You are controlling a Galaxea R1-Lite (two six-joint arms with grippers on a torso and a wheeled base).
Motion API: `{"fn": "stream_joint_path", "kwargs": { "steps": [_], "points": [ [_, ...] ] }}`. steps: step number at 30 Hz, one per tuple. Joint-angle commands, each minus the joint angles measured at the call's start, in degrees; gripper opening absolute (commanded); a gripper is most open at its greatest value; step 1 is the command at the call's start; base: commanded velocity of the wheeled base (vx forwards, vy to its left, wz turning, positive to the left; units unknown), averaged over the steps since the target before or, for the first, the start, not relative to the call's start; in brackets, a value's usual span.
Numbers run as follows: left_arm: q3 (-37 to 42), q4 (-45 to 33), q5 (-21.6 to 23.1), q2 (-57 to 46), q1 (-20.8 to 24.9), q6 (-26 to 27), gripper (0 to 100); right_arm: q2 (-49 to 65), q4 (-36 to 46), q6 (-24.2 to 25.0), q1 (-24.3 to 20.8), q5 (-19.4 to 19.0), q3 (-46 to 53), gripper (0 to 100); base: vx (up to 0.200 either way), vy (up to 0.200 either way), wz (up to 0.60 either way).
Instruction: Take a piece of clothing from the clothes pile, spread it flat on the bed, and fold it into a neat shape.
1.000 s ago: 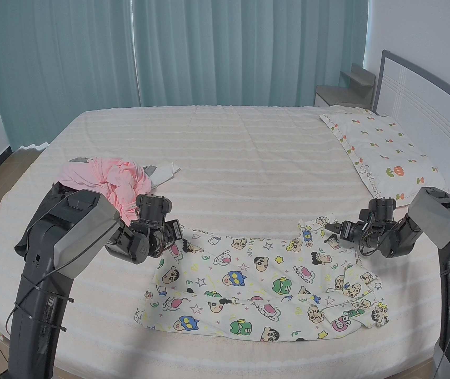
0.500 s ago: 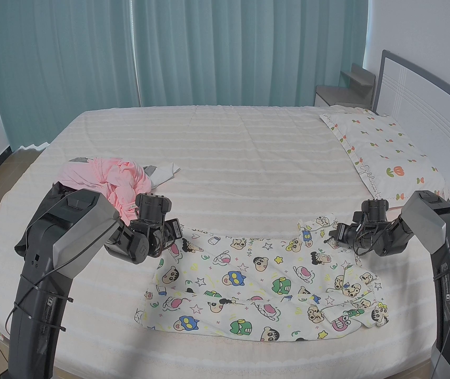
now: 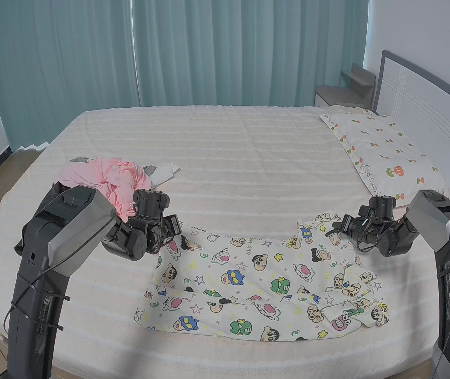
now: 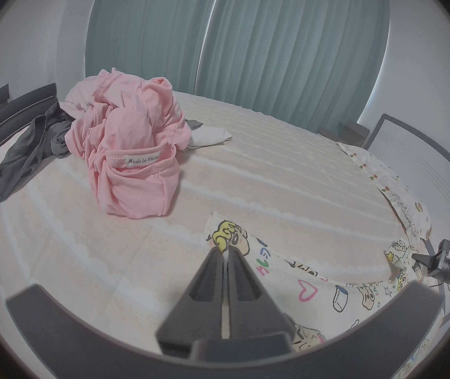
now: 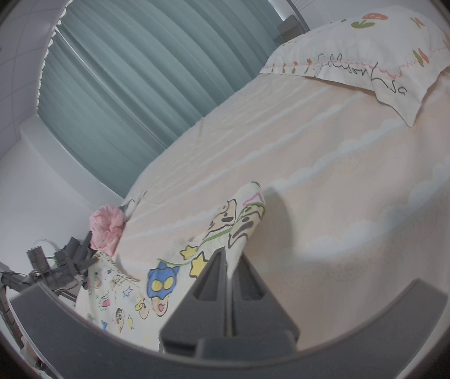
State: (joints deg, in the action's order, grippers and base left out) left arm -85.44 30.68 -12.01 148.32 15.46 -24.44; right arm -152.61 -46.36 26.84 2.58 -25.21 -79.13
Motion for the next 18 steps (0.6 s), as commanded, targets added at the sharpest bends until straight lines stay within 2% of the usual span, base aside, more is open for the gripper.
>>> {"fn": "stream_joint_path", "kwargs": {
  "steps": [1,9,18],
  "points": [
    [0.1,0.2,0.0,-1.1,-0.1,-0.1,0,2.2,-2.4,0.5,1.1,-2.3,3.0,0,0.0,0.0,0.0],
    [0.2,1.7,-0.8,-1.1,-0.4,-0.1,0,3.1,-7.9,0.6,2.2,-5.2,6.7,0,0.0,0.0,0.0],
    [1.0,3.8,-1.2,-0.8,-1.0,-0.2,0,4.9,-14.5,0.7,2.2,-6.2,12.2,0,0.0,0.0,0.0]
  ]
}}
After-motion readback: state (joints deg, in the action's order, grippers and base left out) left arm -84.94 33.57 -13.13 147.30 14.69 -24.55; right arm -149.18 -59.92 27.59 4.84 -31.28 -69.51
